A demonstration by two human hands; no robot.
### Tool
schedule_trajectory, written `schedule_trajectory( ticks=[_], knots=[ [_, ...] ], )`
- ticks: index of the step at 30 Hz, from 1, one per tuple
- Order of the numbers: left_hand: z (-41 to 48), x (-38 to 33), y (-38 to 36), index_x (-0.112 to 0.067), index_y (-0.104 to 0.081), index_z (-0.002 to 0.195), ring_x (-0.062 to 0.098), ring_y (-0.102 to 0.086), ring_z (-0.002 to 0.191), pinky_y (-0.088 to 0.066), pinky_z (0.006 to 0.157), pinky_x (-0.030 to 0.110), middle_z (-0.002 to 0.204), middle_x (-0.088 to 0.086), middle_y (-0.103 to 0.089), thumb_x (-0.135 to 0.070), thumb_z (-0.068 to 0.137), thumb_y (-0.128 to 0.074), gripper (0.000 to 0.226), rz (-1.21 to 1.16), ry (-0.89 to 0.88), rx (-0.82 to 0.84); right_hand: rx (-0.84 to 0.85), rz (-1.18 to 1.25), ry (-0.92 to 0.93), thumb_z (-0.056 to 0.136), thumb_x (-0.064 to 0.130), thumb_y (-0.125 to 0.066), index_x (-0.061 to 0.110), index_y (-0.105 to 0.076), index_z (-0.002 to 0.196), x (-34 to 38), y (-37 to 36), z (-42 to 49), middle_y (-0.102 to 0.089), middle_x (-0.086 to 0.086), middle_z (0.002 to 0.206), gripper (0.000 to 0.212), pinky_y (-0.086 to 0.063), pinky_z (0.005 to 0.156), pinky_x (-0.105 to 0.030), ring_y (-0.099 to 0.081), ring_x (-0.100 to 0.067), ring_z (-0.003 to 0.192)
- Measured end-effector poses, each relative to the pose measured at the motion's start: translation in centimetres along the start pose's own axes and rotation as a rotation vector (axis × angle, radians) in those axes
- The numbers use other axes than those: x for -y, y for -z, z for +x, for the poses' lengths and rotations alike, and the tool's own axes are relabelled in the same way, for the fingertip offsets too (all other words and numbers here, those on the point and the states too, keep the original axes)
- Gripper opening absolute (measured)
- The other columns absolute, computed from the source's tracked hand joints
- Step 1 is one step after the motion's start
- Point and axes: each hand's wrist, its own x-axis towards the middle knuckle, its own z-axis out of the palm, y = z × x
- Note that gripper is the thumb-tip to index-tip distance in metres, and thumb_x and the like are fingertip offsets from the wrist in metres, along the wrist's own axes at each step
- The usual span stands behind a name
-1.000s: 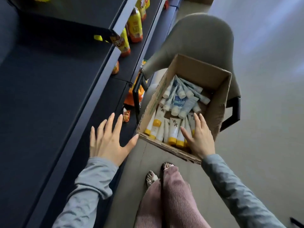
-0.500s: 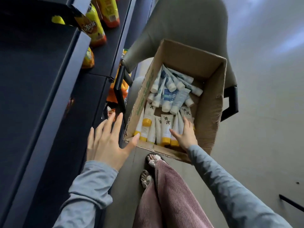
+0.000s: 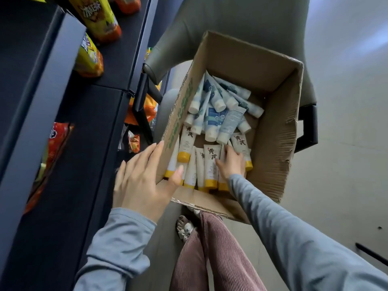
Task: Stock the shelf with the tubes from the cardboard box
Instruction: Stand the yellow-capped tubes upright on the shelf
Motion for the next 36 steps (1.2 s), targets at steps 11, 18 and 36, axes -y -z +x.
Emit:
schedule_trajectory(
  ticks=[11,18,36],
  knots=[
    [-0.3,-0.7,-1.3,-0.029,-0.035,0.140,0.012,-0.034,0.133,-0.022,0.112,0.040,0.145,-0.010,-0.038,-0.071,0.069,-0.012,0.086,-0.102,0.013,0.022,-0.108,0.297,-0.155,0.084,0.015,-0.060,0.007,-0.057,0.110,0.5,0.0,0.5,-0.066,-0.015,0.110,0.027,-0.045,0.084,-0.036,-0.059,-0.034,0.104],
    [0.2,-1.6,-2.0,-0.028,-0.040,0.138,0.015,-0.040,0.128,-0.031,0.106,0.036,0.141,-0.010,-0.044,-0.069,0.065,-0.021,0.085,-0.291,0.056,0.027,-0.178,0.671,-0.095,0.083,0.012,-0.068,0.007,-0.062,0.093,-1.8,1.5,-1.3,-0.069,-0.015,0.097,0.013,-0.045,0.069,-0.013,-0.059,-0.015,0.082],
    [1.1,-3.8,-4.2,-0.028,-0.057,0.091,0.002,-0.067,0.079,-0.054,0.072,0.020,0.088,-0.011,-0.069,-0.047,0.070,-0.072,0.032,-0.911,0.158,0.301,0.440,1.468,0.213,0.073,0.012,-0.069,0.012,-0.061,0.092,4.2,12.3,-8.2,-0.071,-0.004,0.088,0.020,-0.059,0.063,-0.031,-0.070,-0.020,0.087]
  ],
)
